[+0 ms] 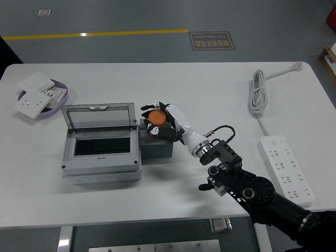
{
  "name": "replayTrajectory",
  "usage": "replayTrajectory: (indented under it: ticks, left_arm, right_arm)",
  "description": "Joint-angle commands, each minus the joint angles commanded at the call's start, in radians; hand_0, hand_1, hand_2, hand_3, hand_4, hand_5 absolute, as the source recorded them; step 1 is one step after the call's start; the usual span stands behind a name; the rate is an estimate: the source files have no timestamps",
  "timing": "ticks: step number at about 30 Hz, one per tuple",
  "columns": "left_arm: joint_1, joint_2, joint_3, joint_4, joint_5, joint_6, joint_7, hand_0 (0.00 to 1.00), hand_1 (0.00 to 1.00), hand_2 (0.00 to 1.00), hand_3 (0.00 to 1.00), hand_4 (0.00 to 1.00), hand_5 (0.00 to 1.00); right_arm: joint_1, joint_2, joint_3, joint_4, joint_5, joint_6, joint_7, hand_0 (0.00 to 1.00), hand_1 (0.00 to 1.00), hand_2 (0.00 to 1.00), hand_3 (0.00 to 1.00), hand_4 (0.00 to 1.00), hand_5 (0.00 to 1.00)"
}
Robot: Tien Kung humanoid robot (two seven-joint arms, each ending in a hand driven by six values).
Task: Pick up the cylinder from the cube,place it in the box,flap close box
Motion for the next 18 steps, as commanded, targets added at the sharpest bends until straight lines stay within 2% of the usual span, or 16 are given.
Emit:
replayTrajectory:
  ticks: [2,3,8,9,14,15,18]
  left_arm:
    - [-0.001,0.0,0.0,0.0,0.0,0.0,-0.001,0.923,0.852,0.854,0.951,0.002,0.002]
    - [-0.001,0.001,-0.001,0.0,0.0,0.0,-0.001,0.923,0.852,0.854,0.951,0.002,0.002]
    - [-0.002,0.001,0.003,0.0,-0.006,0.002,-0.005,0.923,0.852,0.854,0.951,0.002,0.002]
    - [-0.002,0.0,0.003,0.0,-0.006,0.002,-0.005,0.923,0.852,0.854,0.951,0.002,0.002]
    - [0.0,-0.001,0.001,0.0,-0.005,0.002,-0.006,0.923,0.852,0.854,0.951,0.002,0.002]
    - [0.0,0.0,0.001,0.0,-0.004,0.002,-0.006,0.923,0.852,0.854,0.951,0.002,0.002]
    - [0.001,0.0,-0.001,0.0,-0.003,0.003,-0.006,0.923,0.852,0.854,0.951,0.002,0.002]
  right_arm:
    - [0.0,0.0,-0.003,-0.001,0.007,0.0,0.001,0.689,0.674,0.632,0.673,0.443,0.002]
    - [0.0,0.0,-0.005,-0.001,0.011,0.001,0.001,0.71,0.668,0.623,0.663,0.339,0.002]
    - [-0.001,0.0,-0.016,0.002,0.035,-0.005,0.004,0.71,0.668,0.623,0.663,0.339,0.002]
    - [-0.002,0.0,-0.016,0.004,0.039,-0.007,0.004,0.703,0.648,0.594,0.643,0.114,0.002]
    - [-0.002,0.0,-0.006,0.02,0.05,-0.021,0.014,0.703,0.648,0.594,0.643,0.114,0.002]
    - [-0.001,0.0,-0.002,0.025,0.051,-0.025,0.016,0.591,0.583,0.558,0.581,0.002,0.002]
    - [0.001,0.0,0.009,0.039,0.051,-0.033,0.02,0.591,0.583,0.558,0.581,0.002,0.002]
